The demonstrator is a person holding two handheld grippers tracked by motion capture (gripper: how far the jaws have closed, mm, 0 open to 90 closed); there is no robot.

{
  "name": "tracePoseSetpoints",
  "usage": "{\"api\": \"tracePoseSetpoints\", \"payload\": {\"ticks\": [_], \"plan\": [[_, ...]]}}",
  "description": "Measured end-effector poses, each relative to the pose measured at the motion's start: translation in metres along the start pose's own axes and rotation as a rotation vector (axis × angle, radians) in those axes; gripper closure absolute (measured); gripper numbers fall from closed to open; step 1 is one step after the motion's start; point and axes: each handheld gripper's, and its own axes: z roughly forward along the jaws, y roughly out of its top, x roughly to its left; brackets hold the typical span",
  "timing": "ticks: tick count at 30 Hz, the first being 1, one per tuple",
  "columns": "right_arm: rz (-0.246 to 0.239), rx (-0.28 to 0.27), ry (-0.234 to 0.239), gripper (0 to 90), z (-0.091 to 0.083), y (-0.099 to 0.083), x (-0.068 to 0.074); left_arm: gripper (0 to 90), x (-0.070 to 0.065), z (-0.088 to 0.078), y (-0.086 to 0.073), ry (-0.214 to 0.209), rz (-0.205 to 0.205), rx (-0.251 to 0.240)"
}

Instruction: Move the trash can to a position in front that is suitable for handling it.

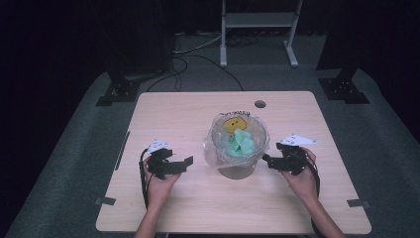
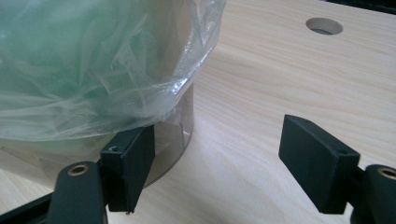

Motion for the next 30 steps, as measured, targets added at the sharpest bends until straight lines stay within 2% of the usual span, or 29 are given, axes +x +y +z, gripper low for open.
{"api": "tracePoseSetpoints", "payload": {"ticks": [5, 17, 22, 30], "plan": [[0.009, 0.006, 0.029, 26.2, 0.008, 0.006, 0.004, 0.6, 0.002, 0.0, -0.001, 0.007, -0.005, 0.013], [-0.01, 0.01, 0.048, 26.3, 0.025, 0.021, 0.016, 0.6, 0.004, -0.001, -0.001, 0.01, -0.01, 0.014], [-0.033, 0.017, 0.059, 26.3, 0.033, 0.028, 0.024, 0.6, 0.006, -0.002, -0.002, 0.015, -0.017, 0.012], [-0.036, 0.02, 0.092, 26.3, 0.047, 0.036, 0.037, 0.6, 0.008, -0.002, -0.003, 0.024, -0.016, 0.018]]}}
